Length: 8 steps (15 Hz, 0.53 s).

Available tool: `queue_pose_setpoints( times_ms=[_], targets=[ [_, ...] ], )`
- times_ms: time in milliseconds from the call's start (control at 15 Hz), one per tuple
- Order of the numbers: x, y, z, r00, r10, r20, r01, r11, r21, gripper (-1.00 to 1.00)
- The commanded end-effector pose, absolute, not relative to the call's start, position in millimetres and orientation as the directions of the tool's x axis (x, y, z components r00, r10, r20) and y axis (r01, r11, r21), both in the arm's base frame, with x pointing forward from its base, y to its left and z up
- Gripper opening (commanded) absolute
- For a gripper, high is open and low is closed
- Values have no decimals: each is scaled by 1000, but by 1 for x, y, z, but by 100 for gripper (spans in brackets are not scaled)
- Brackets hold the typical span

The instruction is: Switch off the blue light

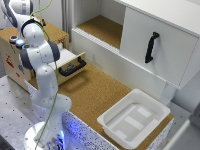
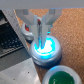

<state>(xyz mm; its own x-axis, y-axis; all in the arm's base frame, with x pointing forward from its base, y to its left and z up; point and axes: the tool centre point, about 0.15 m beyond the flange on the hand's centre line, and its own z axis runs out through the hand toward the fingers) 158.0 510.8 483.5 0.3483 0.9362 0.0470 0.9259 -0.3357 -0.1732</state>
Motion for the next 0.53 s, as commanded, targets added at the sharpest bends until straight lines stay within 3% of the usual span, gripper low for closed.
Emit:
queue_pose_setpoints(
  times_ms=[0,467],
  targets=[
    [170,529,456,318,948,30,939,-310,-152,-100],
    [176,534,438,299,954,-29,945,-300,-128,-100]
  ],
)
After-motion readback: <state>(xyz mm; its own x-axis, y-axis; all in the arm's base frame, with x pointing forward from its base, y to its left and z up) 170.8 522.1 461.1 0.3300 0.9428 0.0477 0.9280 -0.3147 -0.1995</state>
